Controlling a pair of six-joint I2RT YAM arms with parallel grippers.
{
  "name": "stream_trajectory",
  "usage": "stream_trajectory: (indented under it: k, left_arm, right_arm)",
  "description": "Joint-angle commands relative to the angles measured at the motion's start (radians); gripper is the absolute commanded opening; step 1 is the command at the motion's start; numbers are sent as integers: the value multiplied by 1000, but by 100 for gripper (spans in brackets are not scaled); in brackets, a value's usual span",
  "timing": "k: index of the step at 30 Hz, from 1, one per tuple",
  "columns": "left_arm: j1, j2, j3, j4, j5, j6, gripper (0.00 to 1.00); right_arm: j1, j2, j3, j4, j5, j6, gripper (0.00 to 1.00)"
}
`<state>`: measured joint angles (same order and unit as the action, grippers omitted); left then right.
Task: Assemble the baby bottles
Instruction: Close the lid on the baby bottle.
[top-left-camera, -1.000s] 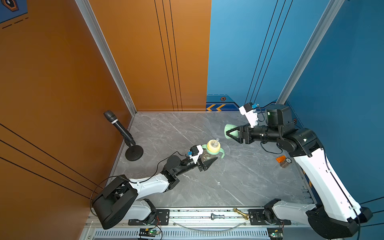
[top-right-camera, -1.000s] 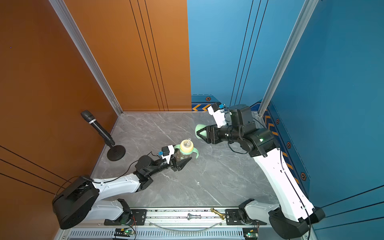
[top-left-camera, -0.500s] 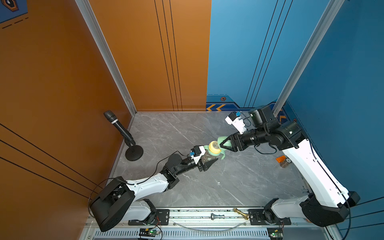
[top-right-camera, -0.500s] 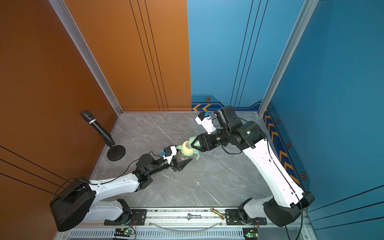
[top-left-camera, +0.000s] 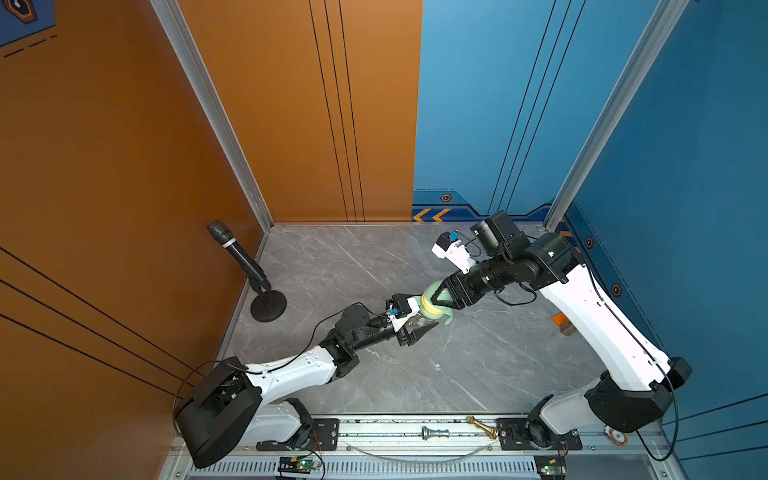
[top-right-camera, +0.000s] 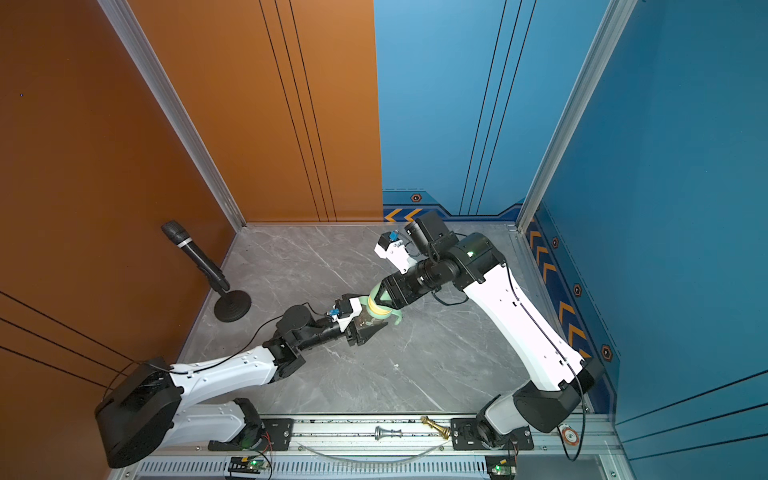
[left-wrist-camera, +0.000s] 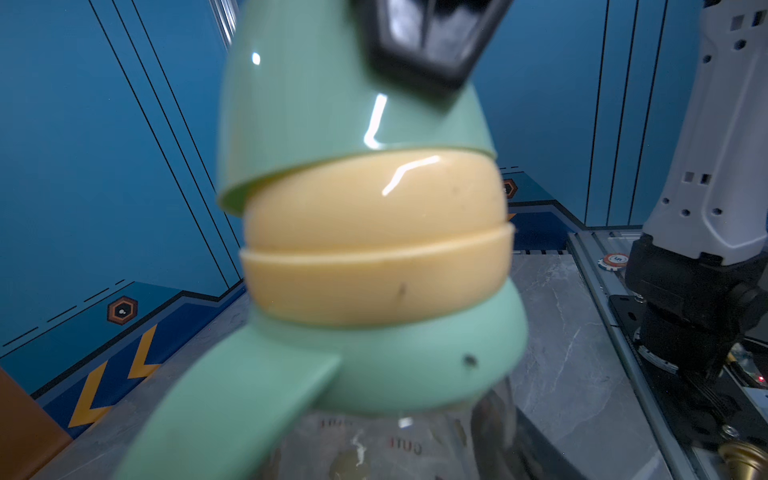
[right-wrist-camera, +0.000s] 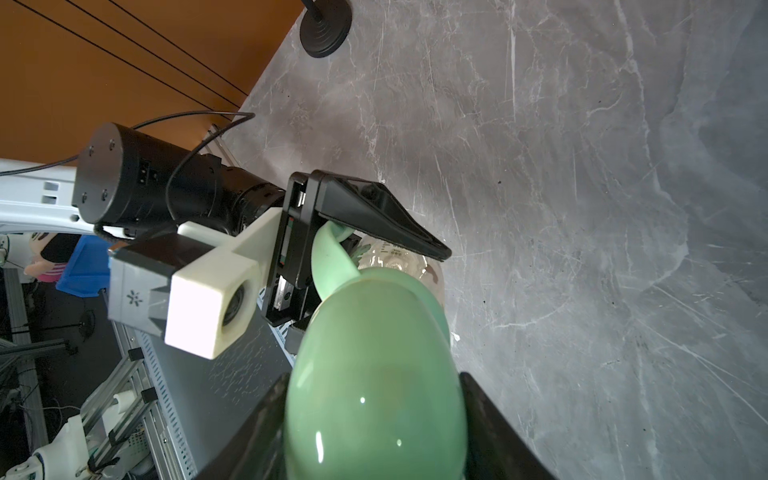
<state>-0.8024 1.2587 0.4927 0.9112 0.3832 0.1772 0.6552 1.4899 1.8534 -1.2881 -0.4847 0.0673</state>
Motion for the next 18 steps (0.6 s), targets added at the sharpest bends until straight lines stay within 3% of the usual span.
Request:
stream_trajectory:
  k: [1, 13, 18]
  left_arm:
    - [-2, -30, 51, 15, 11, 15, 3]
    - [37, -39, 92, -35, 61, -78, 3]
    - [15, -68, 132, -206, 51, 14, 2]
  right_arm:
    - [26, 10, 20, -71, 11, -46, 59]
    - [138, 35, -2, -90, 125, -93, 60]
    - [141, 61, 5, -124, 215, -95, 60]
